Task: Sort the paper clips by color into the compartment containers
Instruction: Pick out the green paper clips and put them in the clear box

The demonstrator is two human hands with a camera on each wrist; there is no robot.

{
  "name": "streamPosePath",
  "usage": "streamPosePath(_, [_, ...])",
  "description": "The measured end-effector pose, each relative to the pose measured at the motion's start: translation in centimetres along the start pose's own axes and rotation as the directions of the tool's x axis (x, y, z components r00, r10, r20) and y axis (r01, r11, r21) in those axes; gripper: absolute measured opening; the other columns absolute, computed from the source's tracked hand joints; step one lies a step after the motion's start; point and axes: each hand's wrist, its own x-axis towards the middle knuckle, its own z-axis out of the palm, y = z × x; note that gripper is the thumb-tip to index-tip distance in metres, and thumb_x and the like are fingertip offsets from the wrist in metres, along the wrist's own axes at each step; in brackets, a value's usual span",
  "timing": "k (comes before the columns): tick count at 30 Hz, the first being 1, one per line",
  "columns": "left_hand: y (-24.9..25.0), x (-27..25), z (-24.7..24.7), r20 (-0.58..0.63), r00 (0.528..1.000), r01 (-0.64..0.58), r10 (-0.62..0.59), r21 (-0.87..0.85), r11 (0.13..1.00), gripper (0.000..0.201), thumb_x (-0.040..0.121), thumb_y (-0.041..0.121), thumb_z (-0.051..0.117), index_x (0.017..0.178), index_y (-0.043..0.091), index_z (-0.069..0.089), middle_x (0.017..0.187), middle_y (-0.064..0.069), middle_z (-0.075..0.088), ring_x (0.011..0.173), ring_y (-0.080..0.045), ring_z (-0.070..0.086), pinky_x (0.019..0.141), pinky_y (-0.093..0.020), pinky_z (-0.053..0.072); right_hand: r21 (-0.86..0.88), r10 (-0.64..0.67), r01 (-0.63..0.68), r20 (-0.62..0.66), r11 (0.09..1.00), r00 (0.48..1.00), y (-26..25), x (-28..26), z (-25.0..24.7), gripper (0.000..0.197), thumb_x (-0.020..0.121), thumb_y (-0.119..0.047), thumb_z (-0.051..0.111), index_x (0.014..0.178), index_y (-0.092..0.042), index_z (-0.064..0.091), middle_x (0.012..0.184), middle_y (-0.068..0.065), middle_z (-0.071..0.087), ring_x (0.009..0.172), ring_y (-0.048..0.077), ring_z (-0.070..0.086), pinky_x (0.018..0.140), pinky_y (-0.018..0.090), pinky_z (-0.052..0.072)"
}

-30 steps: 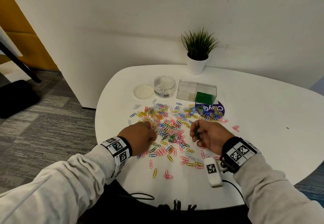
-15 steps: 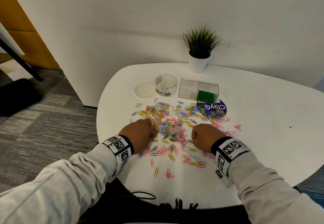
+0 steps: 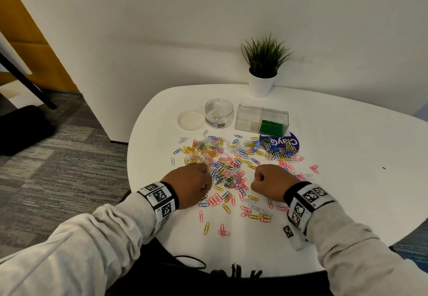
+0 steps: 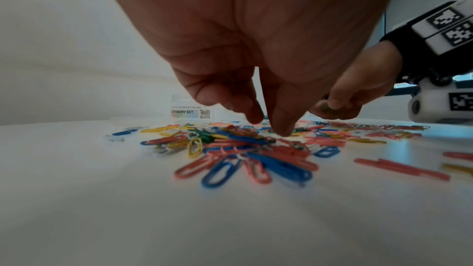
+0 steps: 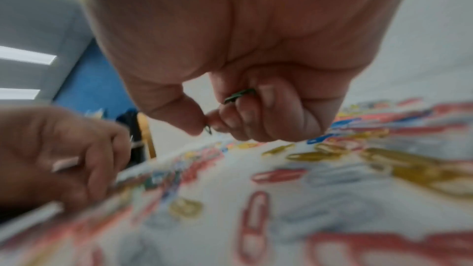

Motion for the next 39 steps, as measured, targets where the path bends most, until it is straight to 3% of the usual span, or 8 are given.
streamPosePath(6, [0.3, -0.5, -0.3, 0.135, 0.991, -0.019, 0.018, 0.008, 1.000, 0.013, 0.092, 0.039, 0.059, 0.095, 0.031, 0.069, 0.103, 0.010, 0.054, 0.090, -0.013, 0.056, 0.077, -0.033, 0.051, 0.762, 0.104, -0.067, -0.001, 0.644, 0.995, -0.3, -0.4, -1.1, 0.014, 0.085, 0.004, 0.053, 0.089, -0.009, 0.055, 0.068, 0.012, 0.061, 0.051, 0.018, 0.048, 0.046, 0.027, 0.037])
streamPosePath(12, [-0.3, -0.4, -0.1, 0.149, 0.989, 0.023, -0.019, -0.023, 0.999, 0.014, 0.093, 0.026, 0.050, 0.089, 0.026, 0.063, 0.098, 0.011, 0.052, 0.085, -0.011, 0.054, 0.076, -0.030, 0.050, 0.948, 0.139, -0.156, 0.121, 0.278, 0.983, -1.2, 0.7, -2.8, 0.020, 0.087, 0.005, 0.039, 0.089, -0.006, 0.055, 0.073, 0.009, 0.054, 0.059, 0.017, 0.046, 0.051, 0.028, 0.036])
streamPosePath(17, [-0.6, -0.3, -0.4, 0.122, 0.991, 0.072, -0.056, -0.131, 0.989, 0.016, 0.096, 0.024, 0.046, 0.082, 0.028, 0.054, 0.089, 0.014, 0.048, 0.077, -0.006, 0.050, 0.071, -0.021, 0.044, 0.545, 0.183, 0.035, -0.342, 0.838, 0.922, -0.9, 4.6, -8.5, 0.015, 0.092, -0.009, 0.046, 0.088, -0.007, 0.060, 0.080, 0.005, 0.060, 0.071, 0.022, 0.055, 0.066, 0.037, 0.047])
streamPosePath(20, [-1.1, -0.3, -1.7, 0.079, 0.988, 0.148, -0.131, -0.285, 0.947, 0.018, 0.098, 0.022, 0.047, 0.084, 0.031, 0.053, 0.084, 0.015, 0.057, 0.073, 0.001, 0.052, 0.067, -0.015, 0.041, 0.295, 0.122, 0.030, -0.483, 0.955, 0.867, -0.5, 7.1, -11.9, 0.017, 0.094, -0.010, 0.044, 0.100, -0.010, 0.060, 0.100, 0.005, 0.062, 0.095, 0.026, 0.058, 0.081, 0.035, 0.047])
streamPosePath(24, [-2.8, -0.7, -2.4, 0.078, 0.949, 0.289, -0.306, -0.605, 0.742, 0.020, 0.093, 0.007, 0.053, 0.089, 0.022, 0.064, 0.077, -0.002, 0.072, 0.069, -0.011, 0.066, 0.065, -0.030, 0.056, -0.260, 0.006, -0.099, -0.335, 0.960, 0.942, -0.7, 9.2, -12.5, 0.045, 0.088, -0.022, 0.058, 0.132, -0.026, 0.051, 0.144, 0.003, 0.047, 0.137, 0.028, 0.037, 0.111, 0.046, 0.031])
streamPosePath(27, [-3.8, -0.9, -2.5, 0.131, 0.915, 0.331, -0.382, -0.786, 0.522, 0.021, 0.096, -0.002, 0.052, 0.100, 0.011, 0.068, 0.076, -0.005, 0.072, 0.065, -0.012, 0.068, 0.058, -0.023, 0.054, -0.490, -0.288, 0.142, -0.237, 0.860, 0.928, -3.1, 7.9, -8.4, 0.037, 0.088, -0.021, 0.056, 0.124, -0.030, 0.057, 0.132, 0.001, 0.052, 0.124, 0.027, 0.045, 0.105, 0.044, 0.038])
streamPosePath(31, [-4.9, -1.1, -2.4, 0.229, 0.892, 0.384, -0.390, -0.839, 0.386, 0.029, 0.088, -0.011, 0.044, 0.098, 0.006, 0.065, 0.079, -0.010, 0.066, 0.064, -0.013, 0.062, 0.056, -0.023, 0.050, -0.373, -0.475, 0.475, 0.098, 0.797, 0.874, -5.2, 5.1, -1.1, 0.022, 0.094, -0.025, 0.052, 0.108, -0.034, 0.065, 0.107, -0.002, 0.058, 0.101, 0.022, 0.055, 0.090, 0.042, 0.048])
streamPosePath(39, [-4.1, -0.6, -2.1, 0.389, 0.879, 0.451, -0.277, -0.866, 0.214, 0.049, 0.062, 0.001, 0.048, 0.108, 0.002, 0.063, 0.092, -0.015, 0.068, 0.075, -0.022, 0.068, 0.068, -0.030, 0.059, -0.274, -0.336, 0.343, 0.074, 0.898, 0.939, -2.2, 3.7, 1.0, 0.038, 0.091, -0.040, 0.063, 0.128, -0.034, 0.057, 0.123, -0.005, 0.051, 0.117, 0.018, 0.048, 0.097, 0.033, 0.044])
